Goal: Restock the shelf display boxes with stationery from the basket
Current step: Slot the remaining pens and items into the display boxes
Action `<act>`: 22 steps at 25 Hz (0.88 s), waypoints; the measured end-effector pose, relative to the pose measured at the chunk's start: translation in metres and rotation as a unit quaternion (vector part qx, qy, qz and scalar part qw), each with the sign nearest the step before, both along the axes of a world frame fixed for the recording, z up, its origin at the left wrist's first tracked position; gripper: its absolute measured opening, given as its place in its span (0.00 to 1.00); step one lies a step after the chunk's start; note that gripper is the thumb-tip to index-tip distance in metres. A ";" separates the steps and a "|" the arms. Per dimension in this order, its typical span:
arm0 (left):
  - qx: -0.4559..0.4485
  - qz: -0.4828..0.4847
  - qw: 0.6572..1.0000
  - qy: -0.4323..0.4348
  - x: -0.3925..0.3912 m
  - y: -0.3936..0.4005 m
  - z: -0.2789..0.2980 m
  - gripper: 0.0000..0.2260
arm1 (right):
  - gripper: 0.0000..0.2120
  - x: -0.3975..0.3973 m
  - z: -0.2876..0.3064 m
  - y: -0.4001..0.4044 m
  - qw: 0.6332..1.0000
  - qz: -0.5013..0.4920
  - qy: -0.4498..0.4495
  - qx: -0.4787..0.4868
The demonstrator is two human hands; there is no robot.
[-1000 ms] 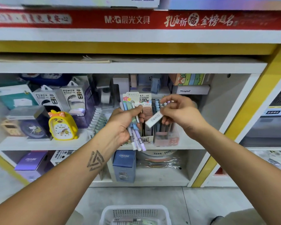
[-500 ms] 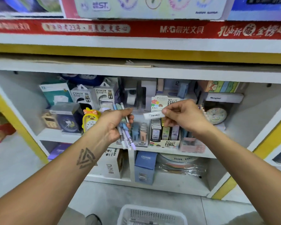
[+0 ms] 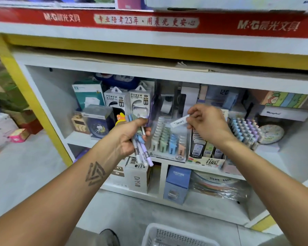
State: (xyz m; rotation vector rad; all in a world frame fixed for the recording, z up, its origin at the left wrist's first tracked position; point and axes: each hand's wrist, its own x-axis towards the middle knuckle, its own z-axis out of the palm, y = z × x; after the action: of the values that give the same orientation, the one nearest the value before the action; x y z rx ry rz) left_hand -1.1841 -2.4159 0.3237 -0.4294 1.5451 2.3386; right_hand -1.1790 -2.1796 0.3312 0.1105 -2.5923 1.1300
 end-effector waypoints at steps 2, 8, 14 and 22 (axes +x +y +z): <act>0.013 -0.010 1.000 -0.004 -0.002 -0.007 -0.002 0.05 | 0.05 -0.010 0.000 -0.008 0.996 -0.010 0.052 0.076; 0.007 -0.032 0.999 -0.015 -0.003 -0.004 -0.003 0.04 | 0.08 -0.034 -0.001 -0.011 0.930 0.018 0.007 0.367; 0.006 -0.044 0.999 -0.028 -0.002 0.008 -0.002 0.05 | 0.03 -0.039 -0.011 -0.011 0.904 0.042 -0.047 0.424; 0.019 -0.053 0.998 -0.023 0.002 0.015 -0.001 0.05 | 0.03 -0.040 -0.016 -0.012 0.909 0.053 -0.048 0.411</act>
State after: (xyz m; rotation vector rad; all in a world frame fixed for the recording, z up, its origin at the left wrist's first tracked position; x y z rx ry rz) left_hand -1.1820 -2.4009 0.3227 -0.3806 1.4632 2.2577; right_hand -1.2186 -2.1911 0.3155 0.3870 -2.9944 -0.0091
